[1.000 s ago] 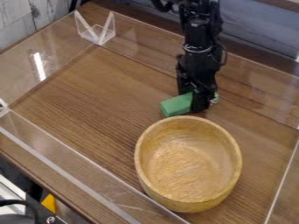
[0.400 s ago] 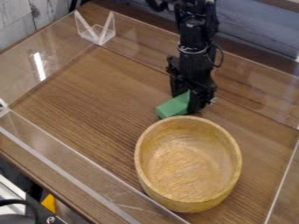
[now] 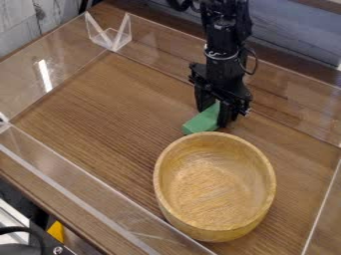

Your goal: Put the green block in the brown bowl

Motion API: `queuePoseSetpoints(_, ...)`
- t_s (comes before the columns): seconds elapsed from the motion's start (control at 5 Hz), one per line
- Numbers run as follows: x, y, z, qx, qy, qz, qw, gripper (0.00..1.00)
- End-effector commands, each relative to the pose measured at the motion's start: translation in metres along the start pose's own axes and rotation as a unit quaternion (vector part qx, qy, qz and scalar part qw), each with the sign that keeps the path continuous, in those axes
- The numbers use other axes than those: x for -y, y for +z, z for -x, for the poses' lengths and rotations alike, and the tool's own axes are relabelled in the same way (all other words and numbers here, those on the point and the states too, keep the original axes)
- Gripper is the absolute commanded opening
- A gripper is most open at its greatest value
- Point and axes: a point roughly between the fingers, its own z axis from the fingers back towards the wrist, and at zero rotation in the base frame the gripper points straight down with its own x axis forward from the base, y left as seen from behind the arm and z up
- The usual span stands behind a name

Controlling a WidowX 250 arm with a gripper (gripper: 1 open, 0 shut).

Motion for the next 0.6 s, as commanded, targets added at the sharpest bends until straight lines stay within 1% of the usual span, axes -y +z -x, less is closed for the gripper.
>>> queuePoseSetpoints(0.0,0.006,0.035,-0.004,0.042,-0.007,-0.004,0.9991,0.0)
queuePoseSetpoints(0.2,0.013,0.05,0.001,0.049,-0.011,0.0,0.9987,0.0)
queuePoseSetpoints(0.4,0.027,0.061,-0.005,0.059,-0.02,0.006,0.998,0.0)
